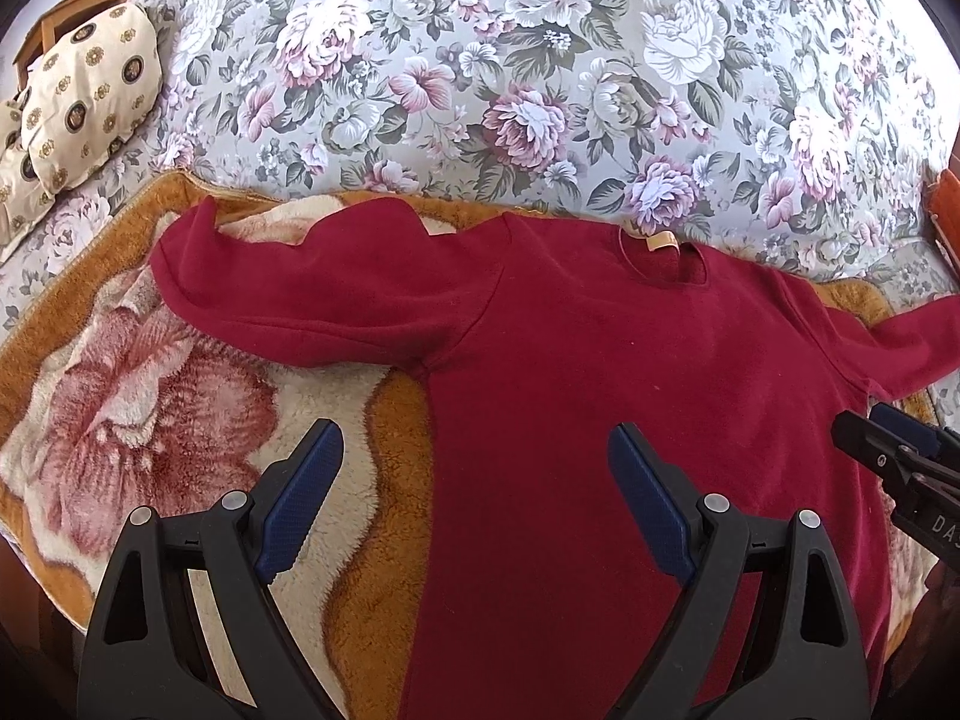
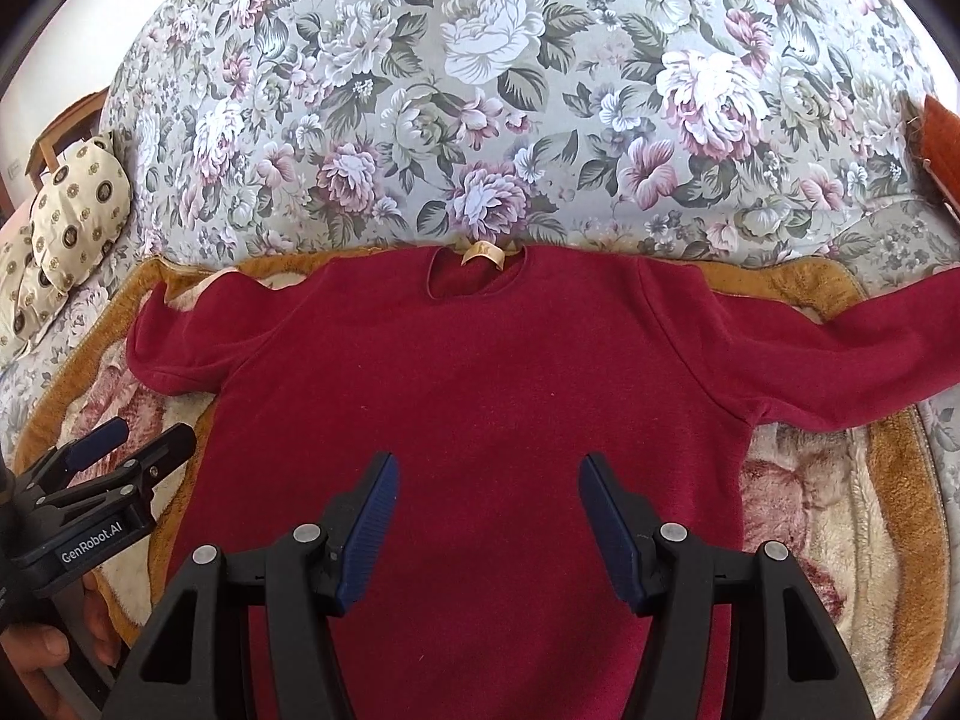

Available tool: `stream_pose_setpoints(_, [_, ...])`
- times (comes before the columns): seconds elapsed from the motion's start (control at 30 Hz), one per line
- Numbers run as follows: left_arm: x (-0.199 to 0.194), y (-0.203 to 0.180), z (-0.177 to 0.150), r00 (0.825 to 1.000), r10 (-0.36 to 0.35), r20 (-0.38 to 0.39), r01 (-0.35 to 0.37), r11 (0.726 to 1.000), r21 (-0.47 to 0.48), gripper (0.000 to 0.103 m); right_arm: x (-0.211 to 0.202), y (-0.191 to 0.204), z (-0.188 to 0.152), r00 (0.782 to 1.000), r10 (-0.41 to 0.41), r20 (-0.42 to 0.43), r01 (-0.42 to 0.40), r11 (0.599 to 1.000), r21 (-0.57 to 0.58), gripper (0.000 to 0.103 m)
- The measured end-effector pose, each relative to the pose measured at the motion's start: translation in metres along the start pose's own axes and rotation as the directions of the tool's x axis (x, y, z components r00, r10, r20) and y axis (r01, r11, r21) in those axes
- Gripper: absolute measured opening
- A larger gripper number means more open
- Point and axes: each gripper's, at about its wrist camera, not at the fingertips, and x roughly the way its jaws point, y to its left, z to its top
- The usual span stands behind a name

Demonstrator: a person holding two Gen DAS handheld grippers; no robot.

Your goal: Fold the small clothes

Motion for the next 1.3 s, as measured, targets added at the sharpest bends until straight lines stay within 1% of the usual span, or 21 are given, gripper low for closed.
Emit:
stream_pose_setpoints(0.13, [0.005,0.02,0.008,1.0,-0.009,-0.011,0.008,0.999,-0.042,0.09,0.011,0.001,0.002,1.0,0.0,-0.02,0.0,1.0,0.001,0.06])
stream_pose_setpoints(0.27, [0.015,0.068,0.021,0.999,0.003,-0.036,-0.008,0.99,-0.144,0.09,0.02,0.002,0.004,0.999,0.011,-0.033,-0.011,1.0,0.004,0.06])
stream_pose_setpoints(0.33, [0.02,0.098,0.028,0.999,0.028,-0.035,-0.034,0.979,-0.199,0.09,0.025,0.003,0.005,0.999,0.016,-0.042,-0.016,1.0,0.002,0.06])
stream_pose_setpoints(0.47, [0.041,0.17,0.043,0.994,0.091,-0.06,-0.106,0.933,-0.345,0.09,0.037,0.008,0.007,0.998,0.025,-0.058,-0.025,1.0,-0.004,0.06])
stream_pose_setpoints(0.53, [0.055,0.205,0.049,0.992,0.097,-0.08,-0.122,0.895,-0.428,0.09,0.043,0.01,0.008,0.997,0.032,-0.068,-0.033,0.999,-0.002,0.06])
stream_pose_setpoints(0.63, [0.071,0.253,0.054,0.994,0.086,-0.07,-0.111,0.812,-0.572,0.09,0.053,0.014,0.01,0.995,0.044,-0.087,-0.044,0.999,0.002,0.06])
stream_pose_setpoints(0.67, [0.075,0.265,0.054,0.995,0.081,-0.056,-0.098,0.781,-0.617,0.09,0.057,0.015,0.01,0.995,0.047,-0.092,-0.047,0.999,0.004,0.06])
stream_pose_setpoints(0.7, [0.083,0.279,0.055,0.997,0.064,-0.038,-0.073,0.735,-0.674,0.09,0.061,0.016,0.01,0.994,0.051,-0.101,-0.051,0.999,0.006,0.06])
stream_pose_setpoints(0.73, [0.09,0.287,0.056,0.999,0.044,-0.029,-0.052,0.707,-0.706,0.089,0.064,0.017,0.011,0.993,0.055,-0.108,-0.055,0.998,0.008,0.06])
stream_pose_setpoints(0.8, [0.105,0.297,0.061,1.0,0.013,-0.025,-0.027,0.671,-0.741,0.087,0.07,0.02,0.011,0.991,0.062,-0.118,-0.062,0.998,0.01,0.06])
stream_pose_setpoints(0.83, [0.109,0.297,0.065,0.999,0.022,-0.023,-0.032,0.674,-0.738,0.086,0.072,0.021,0.012,0.99,0.065,-0.122,-0.065,0.998,0.008,0.06])
stream_pose_setpoints(0.87, [0.113,0.294,0.071,0.999,0.031,-0.006,-0.026,0.693,-0.721,0.081,0.073,0.022,0.012,0.99,0.066,-0.123,-0.066,0.998,0.005,0.06])
stream_pose_setpoints(0.9, [0.114,0.291,0.075,1.0,0.022,0.013,-0.007,0.709,-0.705,0.052,0.074,0.023,0.013,0.99,0.062,-0.124,-0.062,0.998,0.001,0.06])
stream_pose_setpoints(0.93, [0.122,0.288,0.082,0.999,-0.021,0.024,0.032,0.737,-0.675,0.016,0.075,0.023,0.013,0.991,0.059,-0.123,-0.059,0.998,-0.002,0.06])
stream_pose_setpoints(0.97, [0.132,0.283,0.086,0.999,-0.052,-0.008,0.034,0.755,-0.655,0.008,0.075,0.022,0.013,0.99,0.054,-0.134,-0.054,0.999,-0.002,0.06])
stream_pose_setpoints(1.03, [0.133,0.28,0.089,0.999,-0.048,-0.023,0.021,0.754,-0.656,0.007,0.074,0.019,0.013,0.99,0.051,-0.129,-0.051,0.999,0.006,0.06])
stream_pose_setpoints(1.07, [0.123,0.273,0.092,0.999,-0.048,0.005,0.04,0.76,-0.649,0.006,0.073,0.018,0.013,0.99,0.053,-0.128,-0.051,0.999,0.012,0.06])
stream_pose_setpoints(1.13, [0.094,0.252,0.101,0.996,-0.044,0.084,0.085,0.797,-0.598,0.006,0.068,0.013,0.013,0.991,0.056,-0.118,-0.054,0.998,0.022,0.06])
stream_pose_setpoints(1.17, [0.075,0.232,0.109,0.991,-0.048,0.123,0.108,0.833,-0.543,0.006,0.066,0.01,0.014,0.992,0.055,-0.112,-0.052,0.998,0.027,0.06])
stream_pose_setpoints(1.2, [0.064,0.218,0.114,0.988,-0.055,0.141,0.12,0.852,-0.509,0.006,0.063,0.006,0.014,0.993,0.054,-0.106,-0.051,0.998,0.034,0.06])
stream_pose_setpoints(1.3, [0.019,0.144,0.131,0.962,-0.149,0.231,0.225,0.908,-0.354,0.007,0.055,-0.009,0.014,0.995,0.046,-0.089,-0.04,0.997,0.07,0.06])
